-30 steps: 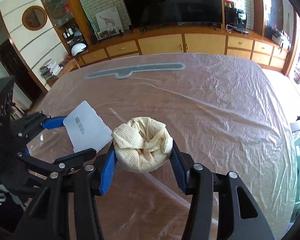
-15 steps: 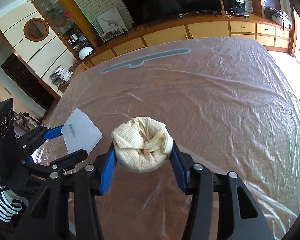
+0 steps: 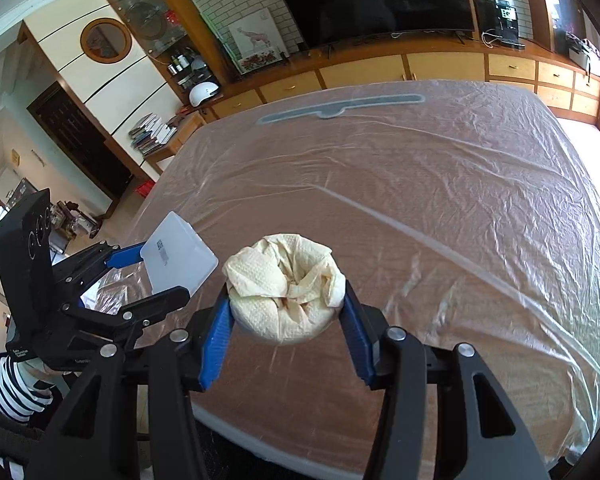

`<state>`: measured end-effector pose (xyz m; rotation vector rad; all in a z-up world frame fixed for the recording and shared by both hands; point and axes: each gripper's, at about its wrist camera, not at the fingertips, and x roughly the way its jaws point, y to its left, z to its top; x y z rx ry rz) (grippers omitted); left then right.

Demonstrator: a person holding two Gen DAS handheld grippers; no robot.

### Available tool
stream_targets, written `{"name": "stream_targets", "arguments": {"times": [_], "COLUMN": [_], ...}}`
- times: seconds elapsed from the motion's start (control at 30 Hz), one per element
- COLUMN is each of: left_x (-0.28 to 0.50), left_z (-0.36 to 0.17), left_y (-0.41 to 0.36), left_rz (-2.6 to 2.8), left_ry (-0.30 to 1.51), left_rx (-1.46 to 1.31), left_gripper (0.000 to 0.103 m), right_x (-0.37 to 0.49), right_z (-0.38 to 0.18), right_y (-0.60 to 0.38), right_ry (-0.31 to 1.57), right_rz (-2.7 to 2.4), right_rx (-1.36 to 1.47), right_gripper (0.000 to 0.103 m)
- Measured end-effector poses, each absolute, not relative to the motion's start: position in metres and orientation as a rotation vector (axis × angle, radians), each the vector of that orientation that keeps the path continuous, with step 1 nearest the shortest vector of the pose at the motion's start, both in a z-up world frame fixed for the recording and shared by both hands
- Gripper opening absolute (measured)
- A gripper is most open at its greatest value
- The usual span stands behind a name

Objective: Collect trash
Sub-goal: 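Carry the white box and cloth bundle with both tools over the trash bin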

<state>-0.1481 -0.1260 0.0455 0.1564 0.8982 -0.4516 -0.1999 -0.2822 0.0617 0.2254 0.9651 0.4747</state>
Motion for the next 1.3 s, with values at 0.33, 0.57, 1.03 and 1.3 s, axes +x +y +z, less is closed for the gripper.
{"name": "stream_targets", "arguments": {"times": [0.33,0.57,1.03,1.3], "left_x": [-0.204,-0.247,-0.294,-0.304], "left_z": [0.061,0.062,0.038,0.007], "left_y": [-0.113,-0.112,-0.127,-0.132], "left_rz": [-0.481,-0.540,-0.615,-0.617], "left_ry": [0.872,0.876,0.955,1.034], "left_rx": [0.148,0.183,0.226,0.248], "left_gripper": [0.082,0.082,0.082,0.082], "right_x": [-0.247,-0.288,-0.330,-0.339], "right_z": [0.075,0.071,0.041,0.020], "right_y": [-0.277,-0.271,-0.273,-0.271], "right_ry": [0.962,1.000,1.116,1.177], "right_rz": [0.593,0.659,0.677,0.658], "right_rx": [0.237,0.203,0.187,0.147], "right_gripper": [0.050,0.050,0.050,0.050]}}
